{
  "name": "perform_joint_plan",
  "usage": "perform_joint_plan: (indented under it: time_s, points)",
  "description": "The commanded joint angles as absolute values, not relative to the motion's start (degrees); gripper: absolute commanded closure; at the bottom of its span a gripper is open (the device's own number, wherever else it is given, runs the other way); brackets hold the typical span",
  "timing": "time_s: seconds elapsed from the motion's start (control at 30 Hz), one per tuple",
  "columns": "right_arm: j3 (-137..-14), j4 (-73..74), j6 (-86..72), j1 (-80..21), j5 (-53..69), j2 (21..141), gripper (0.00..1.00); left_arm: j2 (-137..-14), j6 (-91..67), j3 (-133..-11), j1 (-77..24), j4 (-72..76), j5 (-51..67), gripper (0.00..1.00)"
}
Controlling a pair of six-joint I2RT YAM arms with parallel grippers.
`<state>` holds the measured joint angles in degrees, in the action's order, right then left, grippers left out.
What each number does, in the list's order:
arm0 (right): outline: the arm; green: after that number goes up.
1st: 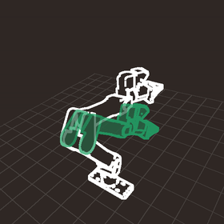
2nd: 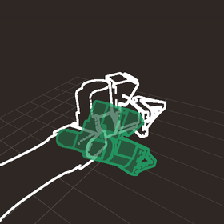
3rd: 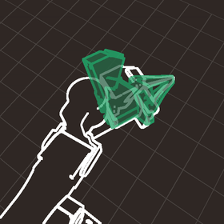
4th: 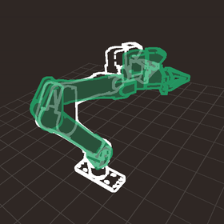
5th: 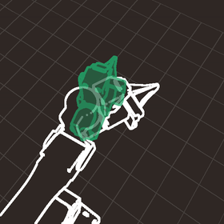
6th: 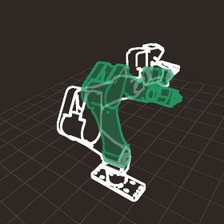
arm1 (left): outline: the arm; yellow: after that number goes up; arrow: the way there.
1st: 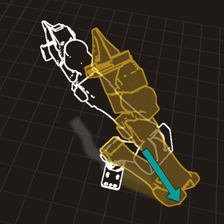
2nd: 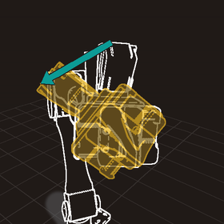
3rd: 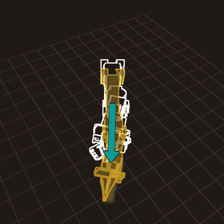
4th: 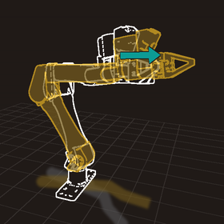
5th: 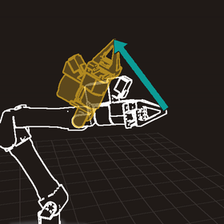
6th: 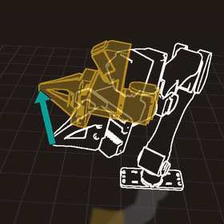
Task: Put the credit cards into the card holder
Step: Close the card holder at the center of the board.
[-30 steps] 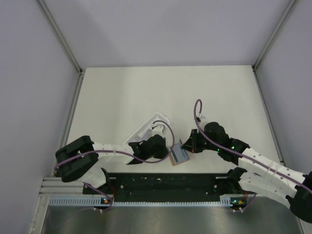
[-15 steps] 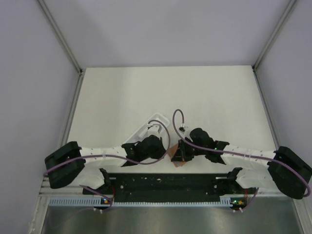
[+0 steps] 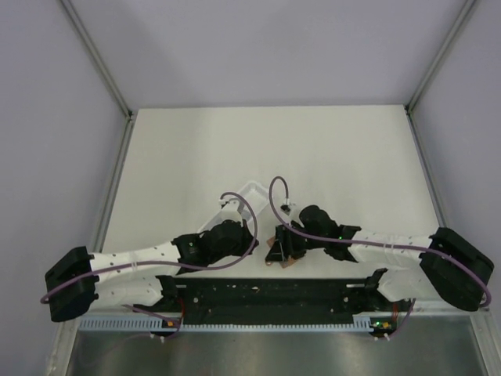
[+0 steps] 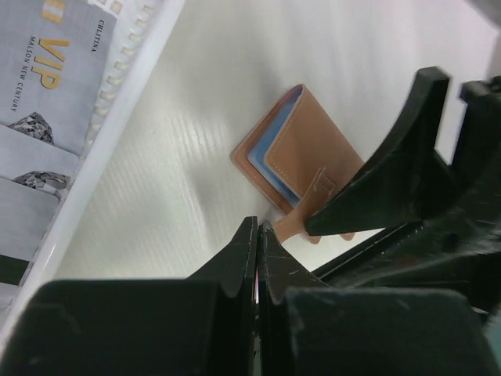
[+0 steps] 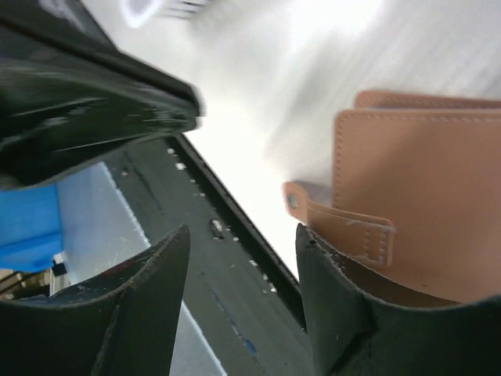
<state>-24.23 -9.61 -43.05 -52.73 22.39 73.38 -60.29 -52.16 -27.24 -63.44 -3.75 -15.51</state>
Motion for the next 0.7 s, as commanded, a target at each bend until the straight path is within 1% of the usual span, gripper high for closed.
perform_joint_plan:
  time_s: [0.0, 0.07, 0.13, 0.17, 0.23, 0.27, 0.3, 0.37, 0.4, 0.5, 0.67]
  points:
    - [-29.70, -5.29, -37.10, -53.17, 21.63, 64.97, 0.43, -61.43, -50.98, -29.08, -63.72, -3.69, -16.18, 1.00]
    - [-30.06, -1.42, -35.60, -53.26, 16.81, 60.58, 0.44, -62.83, -50.02, -30.67, -63.81, -3.69, -15.38, 1.00]
    - [-29.71, 2.96, -34.89, -52.74, 10.58, 56.27, 0.49, -63.98, -48.78, -32.25, -63.98, -3.60, -15.12, 1.00]
    - [-29.71, 5.25, -34.98, -52.39, 7.15, 54.95, 0.54, -64.42, -48.34, -32.86, -64.07, -3.60, -15.20, 1.00]
    - [-29.18, 10.00, -35.77, -51.33, 0.29, 53.18, 0.70, -65.30, -47.46, -34.36, -64.25, -3.60, -15.29, 1.00]
    - [-28.74, 11.15, -36.12, -50.63, -2.00, 52.91, 0.79, -65.74, -47.37, -35.06, -64.34, -3.60, -15.21, 1.00]
    - [-28.04, 11.34, -36.21, -50.02, -2.02, 52.91, 0.85, -66.09, -47.11, -35.59, -64.42, -3.52, -15.29, 1.00]
    - [-26.81, 10.81, -36.21, -49.57, -1.15, 53.70, 0.92, -66.79, -46.76, -36.56, -64.60, -3.43, -15.12, 1.00]
    - [-26.11, 9.85, -36.30, -49.57, -0.19, 54.57, 0.94, -67.06, -46.67, -37.00, -64.69, -3.34, -15.12, 1.00]
    - [-24.26, 5.81, -36.56, -49.57, 4.99, 59.22, 0.95, -68.11, -46.41, -38.05, -64.95, -2.64, -14.85, 1.00]
    - [-22.50, -1.65, -37.79, -49.66, 12.03, 66.44, 0.93, -70.66, -45.97, -40.07, -65.56, -1.06, -14.24, 1.00]
